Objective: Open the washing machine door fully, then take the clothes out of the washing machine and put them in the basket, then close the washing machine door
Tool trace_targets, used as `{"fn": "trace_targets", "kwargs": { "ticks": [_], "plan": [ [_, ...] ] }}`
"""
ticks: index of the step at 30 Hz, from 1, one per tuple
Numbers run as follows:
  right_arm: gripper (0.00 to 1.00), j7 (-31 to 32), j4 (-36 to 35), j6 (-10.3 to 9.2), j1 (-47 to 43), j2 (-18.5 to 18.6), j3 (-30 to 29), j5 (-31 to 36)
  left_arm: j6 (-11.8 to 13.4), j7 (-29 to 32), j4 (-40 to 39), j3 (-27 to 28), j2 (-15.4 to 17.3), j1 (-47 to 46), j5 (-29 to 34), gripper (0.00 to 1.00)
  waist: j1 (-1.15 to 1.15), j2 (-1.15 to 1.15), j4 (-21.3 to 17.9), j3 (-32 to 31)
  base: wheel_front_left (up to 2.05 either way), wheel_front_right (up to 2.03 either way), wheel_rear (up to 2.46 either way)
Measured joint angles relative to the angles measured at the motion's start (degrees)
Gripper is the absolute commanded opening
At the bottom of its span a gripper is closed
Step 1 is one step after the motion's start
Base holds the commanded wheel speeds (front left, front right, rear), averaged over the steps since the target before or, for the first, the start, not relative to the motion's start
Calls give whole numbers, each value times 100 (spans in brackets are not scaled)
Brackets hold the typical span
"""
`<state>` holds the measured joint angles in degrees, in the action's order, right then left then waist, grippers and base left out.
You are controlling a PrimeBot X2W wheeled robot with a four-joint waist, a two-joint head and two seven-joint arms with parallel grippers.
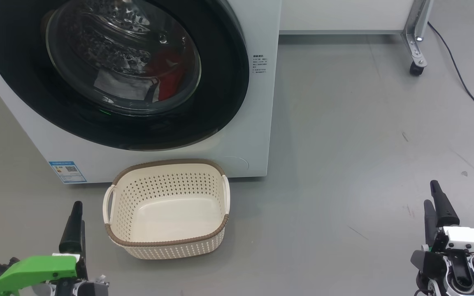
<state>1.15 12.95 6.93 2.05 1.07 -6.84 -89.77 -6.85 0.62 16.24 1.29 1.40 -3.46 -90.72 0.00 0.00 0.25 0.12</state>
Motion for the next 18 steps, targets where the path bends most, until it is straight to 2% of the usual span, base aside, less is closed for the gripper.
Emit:
{"fn": "trace_targets", "kwargs": {
  "ticks": [18],
  "plan": [
    [100, -352, -542, 0, 1, 31, -2, 118, 0, -375, -283, -48, 1, -14, 109, 100, 0, 0, 46, -44, 0, 0, 0]
  ]
}}
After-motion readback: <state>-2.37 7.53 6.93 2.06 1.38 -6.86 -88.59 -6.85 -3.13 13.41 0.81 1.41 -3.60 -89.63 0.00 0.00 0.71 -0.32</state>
